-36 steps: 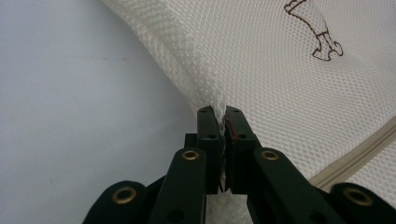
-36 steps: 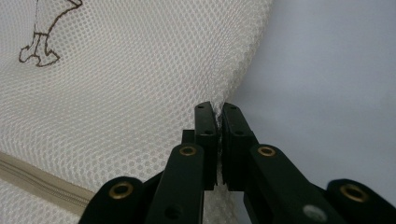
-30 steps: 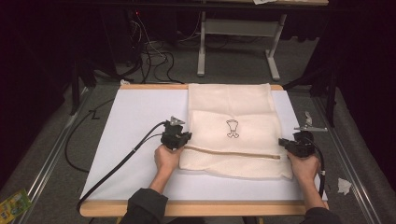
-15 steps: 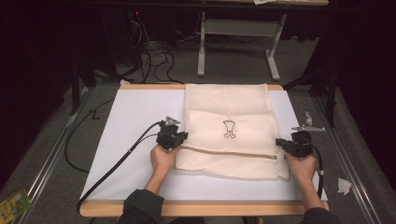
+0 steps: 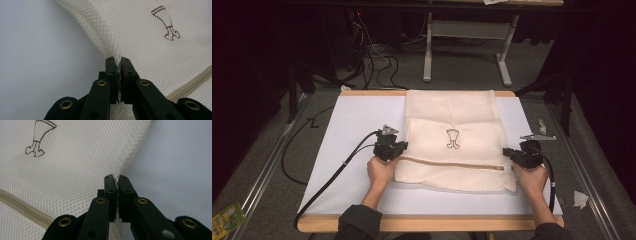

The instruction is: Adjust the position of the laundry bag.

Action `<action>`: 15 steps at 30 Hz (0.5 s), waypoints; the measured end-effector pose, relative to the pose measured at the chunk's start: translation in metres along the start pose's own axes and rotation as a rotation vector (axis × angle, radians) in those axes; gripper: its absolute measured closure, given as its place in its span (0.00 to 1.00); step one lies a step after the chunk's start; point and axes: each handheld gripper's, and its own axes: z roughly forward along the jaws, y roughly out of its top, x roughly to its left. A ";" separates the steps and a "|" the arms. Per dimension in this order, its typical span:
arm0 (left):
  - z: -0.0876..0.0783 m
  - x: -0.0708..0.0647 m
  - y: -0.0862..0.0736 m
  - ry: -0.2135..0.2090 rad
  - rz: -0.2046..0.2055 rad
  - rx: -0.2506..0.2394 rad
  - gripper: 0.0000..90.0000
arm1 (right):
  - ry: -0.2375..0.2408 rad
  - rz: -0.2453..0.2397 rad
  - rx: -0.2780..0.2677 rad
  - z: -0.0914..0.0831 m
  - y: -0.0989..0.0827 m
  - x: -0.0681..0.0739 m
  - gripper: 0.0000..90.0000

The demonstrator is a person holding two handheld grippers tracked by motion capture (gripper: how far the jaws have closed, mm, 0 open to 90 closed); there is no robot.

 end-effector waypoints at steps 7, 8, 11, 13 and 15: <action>-0.010 0.007 -0.005 0.003 -0.018 -0.015 0.96 | 0.023 -0.010 -0.006 0.000 0.003 0.009 0.98; -0.011 0.009 -0.005 0.005 -0.019 -0.015 0.96 | 0.026 -0.015 -0.008 0.000 0.004 0.010 0.98; -0.017 0.013 -0.007 0.011 -0.021 -0.021 0.96 | 0.036 -0.024 -0.009 0.002 0.005 0.016 0.98; -0.018 0.014 -0.007 0.012 -0.023 -0.020 0.96 | 0.041 -0.028 -0.008 0.003 0.005 0.017 0.98; -0.023 0.017 -0.010 0.019 -0.028 -0.025 0.96 | 0.053 -0.032 -0.015 0.005 0.006 0.021 0.98</action>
